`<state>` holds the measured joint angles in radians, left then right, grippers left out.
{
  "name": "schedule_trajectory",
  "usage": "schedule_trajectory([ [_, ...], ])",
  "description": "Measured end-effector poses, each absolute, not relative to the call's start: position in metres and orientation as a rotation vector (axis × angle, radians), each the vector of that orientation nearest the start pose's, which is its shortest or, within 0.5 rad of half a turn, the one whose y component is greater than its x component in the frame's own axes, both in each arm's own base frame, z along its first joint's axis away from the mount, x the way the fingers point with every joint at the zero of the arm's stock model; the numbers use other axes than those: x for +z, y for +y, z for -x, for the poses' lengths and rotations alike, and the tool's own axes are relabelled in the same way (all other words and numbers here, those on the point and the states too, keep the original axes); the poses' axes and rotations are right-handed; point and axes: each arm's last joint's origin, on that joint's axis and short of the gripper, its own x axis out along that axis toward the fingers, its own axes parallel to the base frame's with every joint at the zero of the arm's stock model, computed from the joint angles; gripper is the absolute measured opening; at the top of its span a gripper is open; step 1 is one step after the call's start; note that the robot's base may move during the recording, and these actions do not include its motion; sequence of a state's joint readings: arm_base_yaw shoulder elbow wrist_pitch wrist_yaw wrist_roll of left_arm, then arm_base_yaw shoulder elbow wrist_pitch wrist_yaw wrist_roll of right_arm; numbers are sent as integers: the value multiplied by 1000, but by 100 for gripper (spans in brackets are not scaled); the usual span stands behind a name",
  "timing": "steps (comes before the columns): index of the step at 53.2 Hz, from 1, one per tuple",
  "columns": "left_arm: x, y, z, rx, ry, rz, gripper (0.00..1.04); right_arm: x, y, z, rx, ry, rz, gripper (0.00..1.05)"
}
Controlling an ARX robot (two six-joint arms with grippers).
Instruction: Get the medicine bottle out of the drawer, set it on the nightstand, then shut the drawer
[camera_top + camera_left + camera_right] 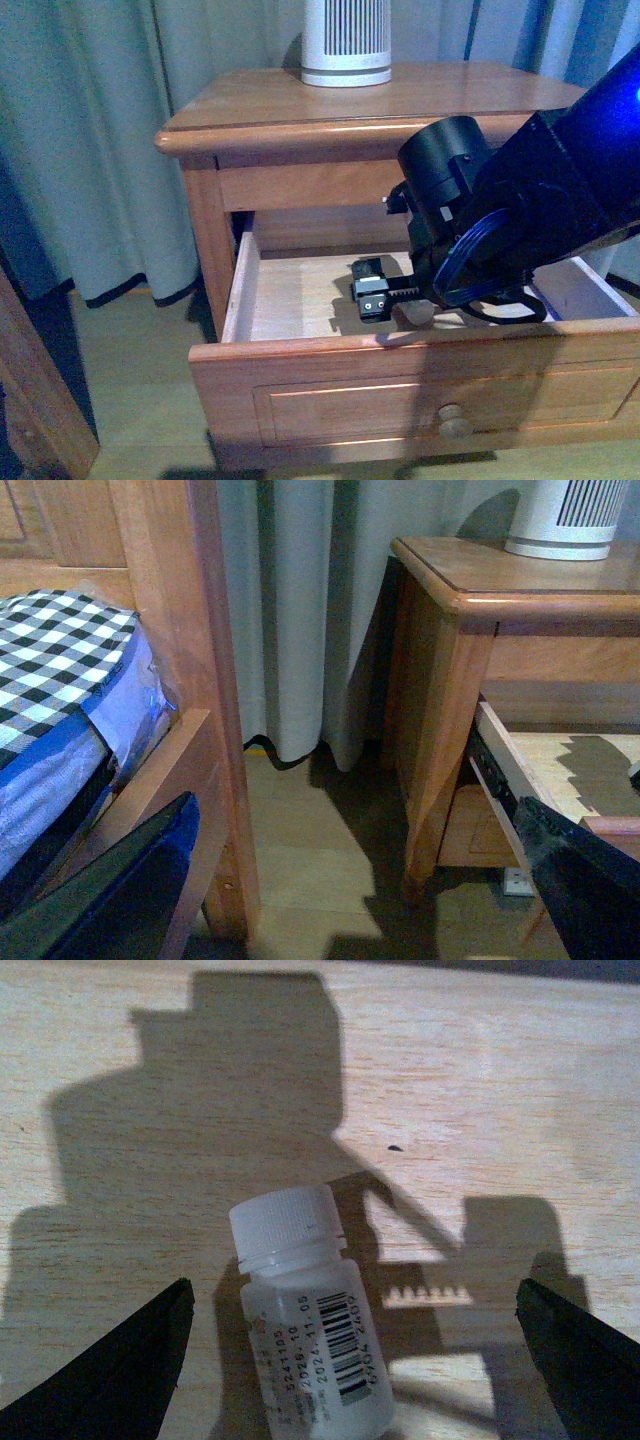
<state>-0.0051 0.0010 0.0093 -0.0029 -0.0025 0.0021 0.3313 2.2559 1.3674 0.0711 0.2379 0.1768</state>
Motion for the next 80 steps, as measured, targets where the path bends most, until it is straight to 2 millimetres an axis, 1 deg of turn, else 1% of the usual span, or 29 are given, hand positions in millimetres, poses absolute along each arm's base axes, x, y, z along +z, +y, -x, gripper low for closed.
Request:
schedule_trajectory([
  [3, 166, 0, -97, -3, -6, -2, 98, 83, 144, -431, 18, 792, 61, 96],
  [9, 166, 0, -97, -3, -6, -2, 98, 84, 146, -432, 18, 786, 58, 81],
  [13, 166, 0, -97, -3, -6, -2, 98, 84, 147, -432, 18, 784, 58, 69],
  [27, 166, 0, -97, -3, -6, -2, 98, 85, 144, -434, 6, 769, 50, 32],
  [29, 166, 0, -97, -3, -6, -2, 98, 86, 143, -434, 5, 768, 48, 30],
  [34, 166, 0, -97, -3, -6, -2, 98, 89, 142, -434, 3, 764, 46, 29],
  [39, 166, 0, -97, -3, -6, -2, 98, 100, 140, -430, -4, 767, 31, 29],
  [42, 166, 0, -97, -3, -6, -2, 98, 116, 139, -425, -12, 766, 4, 29],
  [45, 166, 0, -97, -3, -6, -2, 98, 142, 138, -417, -15, 758, -38, 29],
  [46, 166, 0, -97, -3, -6, -2, 98, 155, 138, -412, -18, 755, -65, 29],
  [48, 166, 0, -97, -3, -6, -2, 98, 172, 138, -405, -16, 753, -96, 29],
  [51, 166, 0, -97, -3, -6, -2, 98, 190, 137, -397, -18, 749, -118, 29],
  [53, 166, 0, -97, -3, -6, -2, 98, 207, 136, -391, -21, 734, -135, 29],
  [57, 166, 0, -97, -3, -6, -2, 98, 232, 132, -382, -23, 694, -151, 29],
  [58, 166, 0, -97, -3, -6, -2, 98, 236, 131, -381, -24, 688, -154, 29],
  [60, 166, 0, -97, -3, -6, -2, 98, 251, 127, -377, -29, 653, -164, 29],
  [62, 166, 0, -97, -3, -6, -2, 98, 263, 123, -377, -38, 619, -166, 29],
  [65, 166, 0, -97, -3, -6, -2, 98, 279, 117, -379, -49, 568, -169, 29],
  [67, 166, 0, -97, -3, -6, -2, 98, 294, 110, -383, -69, 520, -168, 29],
  [71, 166, 0, -97, -3, -6, -2, 98, 314, 97, -391, -95, 457, -167, 29],
  [76, 166, 0, -97, -3, -6, -2, 98, 331, 79, -407, -133, 400, -161, 29],
  [80, 166, 0, -97, -3, -6, -2, 98, 337, 68, -423, -171, 371, -152, 29],
])
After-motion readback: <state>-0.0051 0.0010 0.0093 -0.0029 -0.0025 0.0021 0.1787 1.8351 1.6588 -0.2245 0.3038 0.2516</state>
